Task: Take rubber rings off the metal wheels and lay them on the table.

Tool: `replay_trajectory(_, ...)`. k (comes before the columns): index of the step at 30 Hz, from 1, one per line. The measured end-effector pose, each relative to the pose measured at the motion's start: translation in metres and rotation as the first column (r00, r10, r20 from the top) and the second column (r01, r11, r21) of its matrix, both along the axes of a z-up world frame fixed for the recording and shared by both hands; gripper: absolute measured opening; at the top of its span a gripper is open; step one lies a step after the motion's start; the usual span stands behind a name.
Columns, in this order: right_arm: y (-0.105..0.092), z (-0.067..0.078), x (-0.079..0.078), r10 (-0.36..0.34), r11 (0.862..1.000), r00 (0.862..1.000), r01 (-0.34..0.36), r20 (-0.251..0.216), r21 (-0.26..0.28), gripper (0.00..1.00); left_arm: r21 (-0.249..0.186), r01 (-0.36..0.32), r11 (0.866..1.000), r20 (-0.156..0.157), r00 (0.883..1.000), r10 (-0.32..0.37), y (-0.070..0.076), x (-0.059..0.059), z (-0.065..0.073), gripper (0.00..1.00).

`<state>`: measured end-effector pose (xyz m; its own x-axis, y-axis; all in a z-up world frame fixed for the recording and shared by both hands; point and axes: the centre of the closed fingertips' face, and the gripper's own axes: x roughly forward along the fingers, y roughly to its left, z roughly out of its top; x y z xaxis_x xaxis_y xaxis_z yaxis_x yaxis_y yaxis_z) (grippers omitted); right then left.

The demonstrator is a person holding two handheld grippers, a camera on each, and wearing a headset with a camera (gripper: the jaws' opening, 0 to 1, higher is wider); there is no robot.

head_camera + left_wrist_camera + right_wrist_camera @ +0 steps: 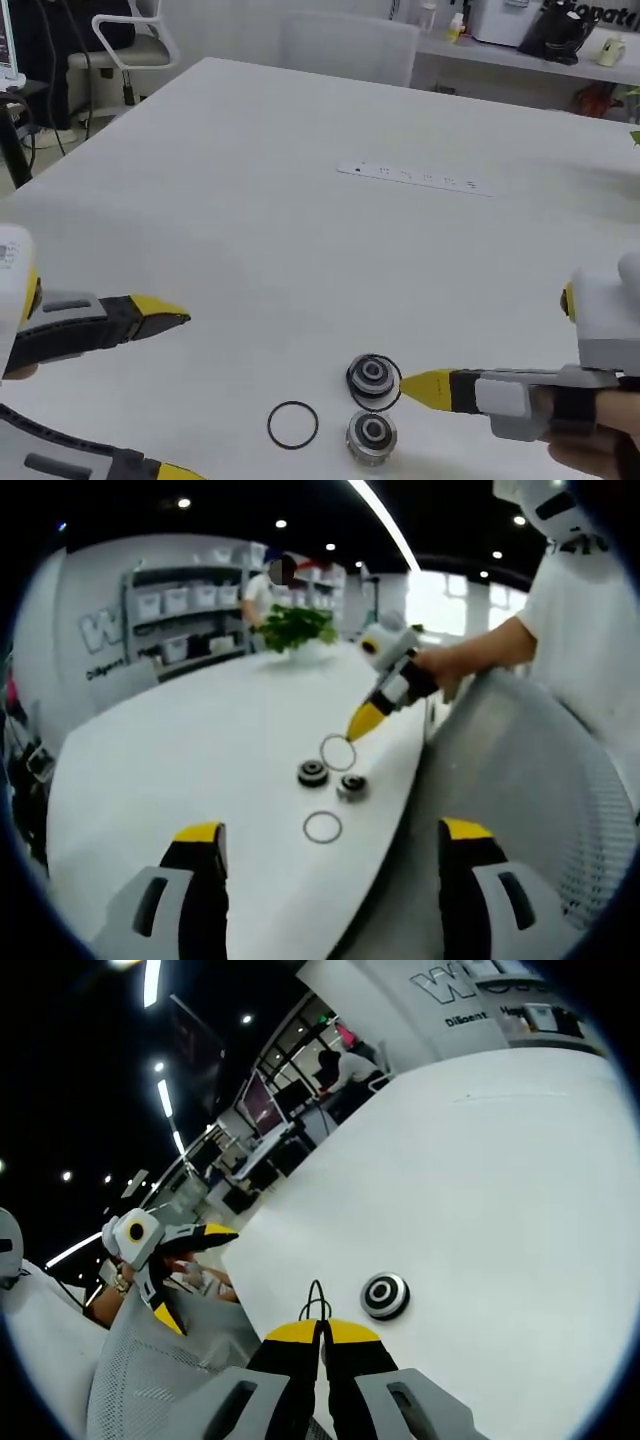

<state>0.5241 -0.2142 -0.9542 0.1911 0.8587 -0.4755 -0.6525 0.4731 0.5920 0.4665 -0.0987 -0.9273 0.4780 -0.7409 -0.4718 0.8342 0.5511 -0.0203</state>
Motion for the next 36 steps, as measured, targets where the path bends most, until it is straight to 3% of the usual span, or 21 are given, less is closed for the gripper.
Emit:
replay_trajectory(18,0.009,0.014,0.003,-0.017,0.999,1.000,0.017,0.012,0.042,0.00,0.010,-0.020,1.000,0.011,1.000,0.020,0.003,0.003,-0.001,0.90)
replay_trajectory(25,0.021,0.015,-0.006,0.031,0.999,0.999,-0.032,0.009,0.037,0.00,-0.001,-0.010,1.000,0.016,1.000,0.010,0.001,0.002,0.001,0.88)
replay_trajectory(36,0.045,0.023,-0.004,0.086,0.996,0.995,-0.087,0.041,0.022,0.00,0.015,0.007,1.000,0.005,1.000,-0.007,0.000,0.000,-0.003,0.89)
